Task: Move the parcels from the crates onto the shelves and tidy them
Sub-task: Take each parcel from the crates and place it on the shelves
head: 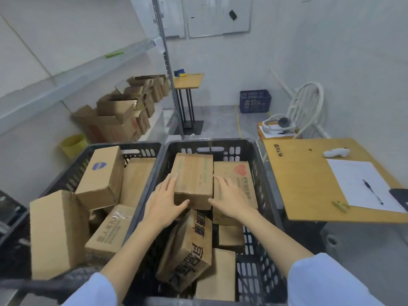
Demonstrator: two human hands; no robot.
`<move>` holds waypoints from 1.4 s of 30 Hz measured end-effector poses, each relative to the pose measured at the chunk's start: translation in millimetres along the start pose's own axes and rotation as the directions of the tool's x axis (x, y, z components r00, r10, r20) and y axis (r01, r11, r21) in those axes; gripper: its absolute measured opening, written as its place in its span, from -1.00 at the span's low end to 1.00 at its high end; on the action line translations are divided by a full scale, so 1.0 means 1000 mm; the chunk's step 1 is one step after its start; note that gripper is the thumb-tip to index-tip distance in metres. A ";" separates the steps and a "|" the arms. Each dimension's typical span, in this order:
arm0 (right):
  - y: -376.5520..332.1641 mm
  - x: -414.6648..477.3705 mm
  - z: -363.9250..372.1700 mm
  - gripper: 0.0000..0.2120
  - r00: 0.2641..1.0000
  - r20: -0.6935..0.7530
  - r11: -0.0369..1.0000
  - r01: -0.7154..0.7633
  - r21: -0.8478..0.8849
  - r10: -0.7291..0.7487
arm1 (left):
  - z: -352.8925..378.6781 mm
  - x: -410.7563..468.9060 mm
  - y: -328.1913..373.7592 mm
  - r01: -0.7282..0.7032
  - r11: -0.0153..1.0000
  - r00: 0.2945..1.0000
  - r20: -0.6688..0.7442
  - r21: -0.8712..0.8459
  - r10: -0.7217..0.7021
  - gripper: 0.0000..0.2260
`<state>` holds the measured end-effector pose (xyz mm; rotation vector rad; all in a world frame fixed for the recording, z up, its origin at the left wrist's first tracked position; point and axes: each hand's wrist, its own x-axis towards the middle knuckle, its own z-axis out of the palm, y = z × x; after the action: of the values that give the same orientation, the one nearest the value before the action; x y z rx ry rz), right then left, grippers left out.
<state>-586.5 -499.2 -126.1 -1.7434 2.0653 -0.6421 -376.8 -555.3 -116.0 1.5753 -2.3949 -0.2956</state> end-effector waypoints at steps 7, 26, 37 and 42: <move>0.011 0.025 0.025 -0.19 0.999 0.045 1.000 -0.027 -0.003 0.027 | 0.023 0.027 -0.014 0.050 0.998 0.997 0.062 -0.026 -0.048 -0.09; 0.019 0.054 0.048 -0.08 1.000 -0.012 0.999 -0.008 0.049 0.008 | 0.038 0.063 -0.024 0.091 0.974 0.991 0.113 -0.208 -0.068 -0.02; 0.008 0.036 0.025 -0.08 1.000 0.002 0.979 -0.012 0.202 0.012 | 0.004 0.050 -0.013 0.050 0.927 0.999 0.030 -0.372 -0.042 -0.14; -0.007 0.015 0.003 -0.05 0.995 -0.101 0.959 0.026 0.283 0.002 | -0.024 0.035 -0.001 -0.043 0.915 0.999 -0.045 -0.400 0.028 -0.17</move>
<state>-581.5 -515.6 -124.7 -1.5882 1.9135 -0.9956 -381.3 -589.1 -90.5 1.3326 -2.1525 -0.6947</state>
